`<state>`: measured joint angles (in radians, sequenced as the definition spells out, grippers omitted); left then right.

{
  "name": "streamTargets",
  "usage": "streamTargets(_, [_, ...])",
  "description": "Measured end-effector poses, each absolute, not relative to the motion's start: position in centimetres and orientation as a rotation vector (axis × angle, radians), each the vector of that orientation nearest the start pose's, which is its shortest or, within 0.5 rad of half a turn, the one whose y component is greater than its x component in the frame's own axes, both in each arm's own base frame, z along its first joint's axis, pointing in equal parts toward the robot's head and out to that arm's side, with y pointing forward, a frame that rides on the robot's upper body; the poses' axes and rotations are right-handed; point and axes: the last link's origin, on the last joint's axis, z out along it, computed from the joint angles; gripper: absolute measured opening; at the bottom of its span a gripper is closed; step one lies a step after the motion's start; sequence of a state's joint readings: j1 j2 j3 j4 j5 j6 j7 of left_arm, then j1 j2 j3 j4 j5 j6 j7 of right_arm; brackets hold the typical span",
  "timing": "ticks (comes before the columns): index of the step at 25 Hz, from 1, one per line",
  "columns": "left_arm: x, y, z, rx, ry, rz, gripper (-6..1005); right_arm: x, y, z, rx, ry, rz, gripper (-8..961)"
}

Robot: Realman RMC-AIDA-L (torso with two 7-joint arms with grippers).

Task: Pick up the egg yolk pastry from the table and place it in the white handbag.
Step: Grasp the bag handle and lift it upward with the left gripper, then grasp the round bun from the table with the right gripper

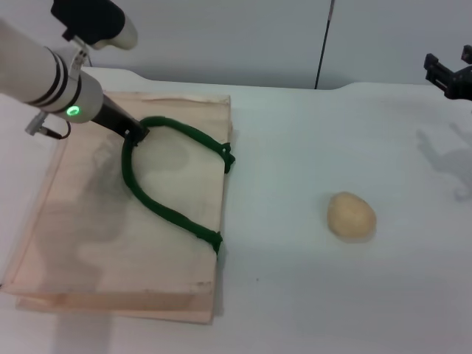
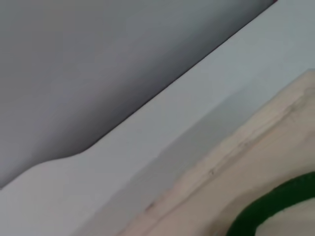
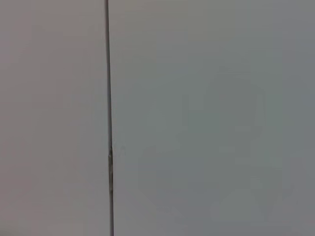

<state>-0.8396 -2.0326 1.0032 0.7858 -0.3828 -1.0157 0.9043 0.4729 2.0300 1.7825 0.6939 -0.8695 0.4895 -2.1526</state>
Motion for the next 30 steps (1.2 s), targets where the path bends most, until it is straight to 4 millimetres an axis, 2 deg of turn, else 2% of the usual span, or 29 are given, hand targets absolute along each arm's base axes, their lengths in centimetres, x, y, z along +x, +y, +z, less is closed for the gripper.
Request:
streamTargets(4, [-22.0,45.2,4.1,-2.331,-0.725,0.324,124,27.4,42.4,2.3,-1.910,0.619,0.509,702])
streamTargets(9, [-19.9,44.1,7.0,-2.334,-0.684,0.243,123,27.0,42.0,1.1,-1.964,0.597,0.487,702])
streamTargets(13, [-18.0,43.1,9.0,-2.333,-0.634,0.177,123,26.6,40.7,0.4,-2.008,0.560,0.481,702])
streamTargets(17, [-16.2,42.0,10.8,-2.317,-0.576,0.095,123,26.3,39.3,0.7,-2.018,0.510,0.460,702])
streamTargets(21, [-15.1,41.2,11.9,-2.314,-0.540,0.041,123,26.2,38.4,1.2,-2.023,0.514,0.432,703])
streamTargets(30, [-12.8,38.9,14.1,-2.292,-0.447,-0.032,123,25.5,36.5,0.2,-2.151,0.521,0.383,703])
